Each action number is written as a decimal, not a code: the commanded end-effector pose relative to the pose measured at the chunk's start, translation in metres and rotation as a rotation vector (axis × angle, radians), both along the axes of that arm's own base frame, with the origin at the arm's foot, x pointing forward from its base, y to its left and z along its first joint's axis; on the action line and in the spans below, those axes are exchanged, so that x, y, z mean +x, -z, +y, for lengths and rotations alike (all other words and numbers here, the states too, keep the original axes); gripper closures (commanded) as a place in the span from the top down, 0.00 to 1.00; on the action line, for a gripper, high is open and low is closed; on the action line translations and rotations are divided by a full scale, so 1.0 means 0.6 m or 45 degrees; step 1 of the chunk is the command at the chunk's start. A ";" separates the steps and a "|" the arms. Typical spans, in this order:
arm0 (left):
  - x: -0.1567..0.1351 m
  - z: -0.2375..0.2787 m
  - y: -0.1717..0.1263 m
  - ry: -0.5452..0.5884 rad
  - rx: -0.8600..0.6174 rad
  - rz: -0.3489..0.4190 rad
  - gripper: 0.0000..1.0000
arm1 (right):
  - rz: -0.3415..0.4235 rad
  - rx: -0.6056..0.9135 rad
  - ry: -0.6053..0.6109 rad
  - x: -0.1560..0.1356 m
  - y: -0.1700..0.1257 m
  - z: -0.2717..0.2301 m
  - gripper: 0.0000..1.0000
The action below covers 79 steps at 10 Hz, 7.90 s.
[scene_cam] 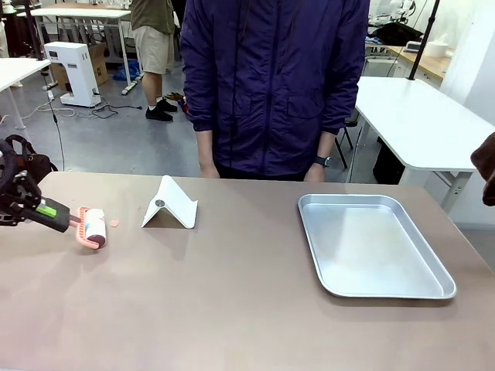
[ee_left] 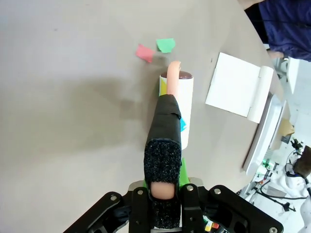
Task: Clean the surface of the table.
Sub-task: Clean the area not pointed to by the person, then return the Lint Roller and towel to their original positions.
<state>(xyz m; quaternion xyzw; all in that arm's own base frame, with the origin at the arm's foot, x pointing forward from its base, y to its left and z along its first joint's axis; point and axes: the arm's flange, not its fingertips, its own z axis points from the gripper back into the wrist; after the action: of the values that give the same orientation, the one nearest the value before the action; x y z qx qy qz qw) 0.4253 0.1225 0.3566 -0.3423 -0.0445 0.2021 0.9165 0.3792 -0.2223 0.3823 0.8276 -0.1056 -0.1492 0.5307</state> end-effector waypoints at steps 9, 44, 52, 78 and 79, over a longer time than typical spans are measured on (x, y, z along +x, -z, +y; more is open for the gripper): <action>0.031 -0.057 -0.005 0.056 -0.055 -0.045 0.20 | -0.005 0.016 -0.006 -0.001 -0.011 -0.002 0.08; 0.029 0.237 0.061 -0.153 -0.228 -0.013 0.20 | -0.005 0.016 -0.006 -0.001 -0.011 -0.002 0.08; 0.171 0.106 0.052 -0.092 -0.099 0.201 0.20 | -0.005 0.016 -0.006 -0.001 -0.011 -0.002 0.08; -0.194 0.137 -0.122 0.265 -0.606 -0.177 0.20 | -0.005 0.016 -0.006 -0.001 -0.011 -0.002 0.08; -0.194 0.137 -0.122 0.265 -0.606 -0.177 0.20 | -0.005 0.016 -0.006 -0.001 -0.011 -0.002 0.08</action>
<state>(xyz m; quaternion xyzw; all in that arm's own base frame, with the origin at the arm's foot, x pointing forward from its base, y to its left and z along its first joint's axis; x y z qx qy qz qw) 0.3095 0.2043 0.4262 -0.5635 -0.0245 0.0843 0.8214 0.3796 -0.2231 0.3830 0.8273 -0.1062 -0.1486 0.5313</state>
